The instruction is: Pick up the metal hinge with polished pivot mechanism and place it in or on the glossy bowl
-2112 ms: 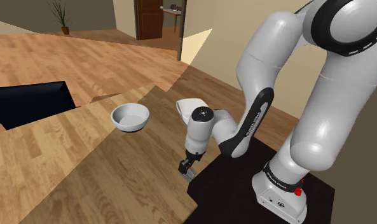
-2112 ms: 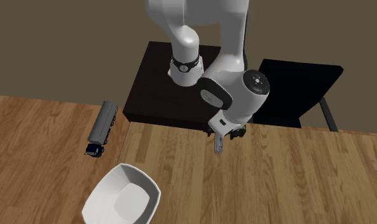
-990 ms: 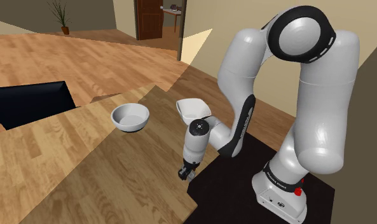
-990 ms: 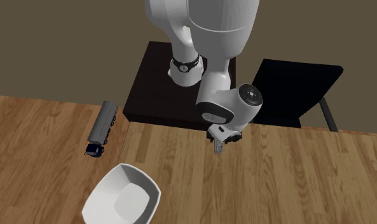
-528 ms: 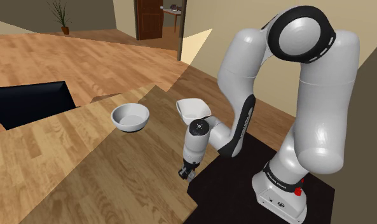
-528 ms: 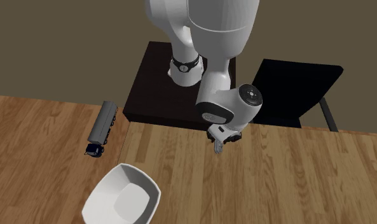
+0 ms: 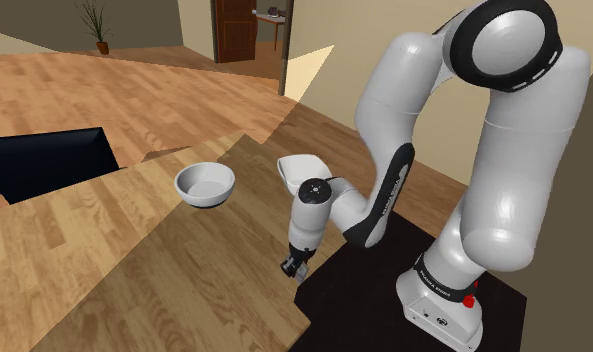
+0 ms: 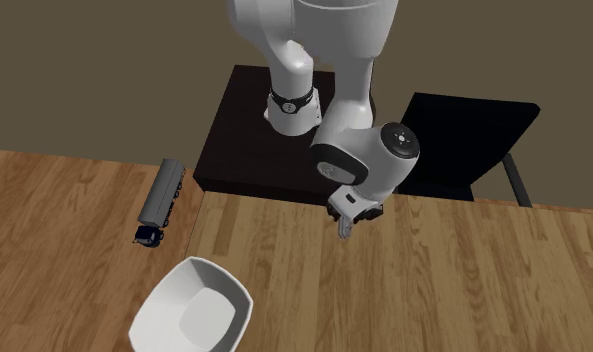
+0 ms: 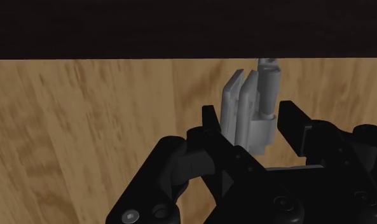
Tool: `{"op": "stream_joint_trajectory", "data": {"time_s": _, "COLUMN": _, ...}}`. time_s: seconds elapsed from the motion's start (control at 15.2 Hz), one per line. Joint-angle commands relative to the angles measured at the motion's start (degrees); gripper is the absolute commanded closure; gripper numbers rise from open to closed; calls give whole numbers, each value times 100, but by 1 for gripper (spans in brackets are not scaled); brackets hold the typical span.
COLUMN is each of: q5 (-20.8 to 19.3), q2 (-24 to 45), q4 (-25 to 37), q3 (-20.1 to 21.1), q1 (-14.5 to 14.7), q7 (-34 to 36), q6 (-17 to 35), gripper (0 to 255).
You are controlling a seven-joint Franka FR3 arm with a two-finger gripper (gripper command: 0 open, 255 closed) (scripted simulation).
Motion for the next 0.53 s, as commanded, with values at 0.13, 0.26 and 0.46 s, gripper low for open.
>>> {"op": "stream_joint_trajectory", "data": {"time_s": 0.13, "q5": 935, "q2": -506, "q4": -270, "q3": 623, "q1": -459, "q7": -772, "q6": -196, "gripper": 255}}
{"op": "stream_joint_trajectory", "data": {"time_s": 0.26, "q5": 1475, "q2": -763, "q4": -384, "q3": 954, "q1": -681, "q7": -1199, "q6": -294, "gripper": 255}}
{"op": "stream_joint_trajectory", "data": {"time_s": 0.46, "q5": 2403, "q2": -1171, "q4": -537, "q3": 1438, "q1": -959, "q7": -1909, "q6": -447, "gripper": 255}}
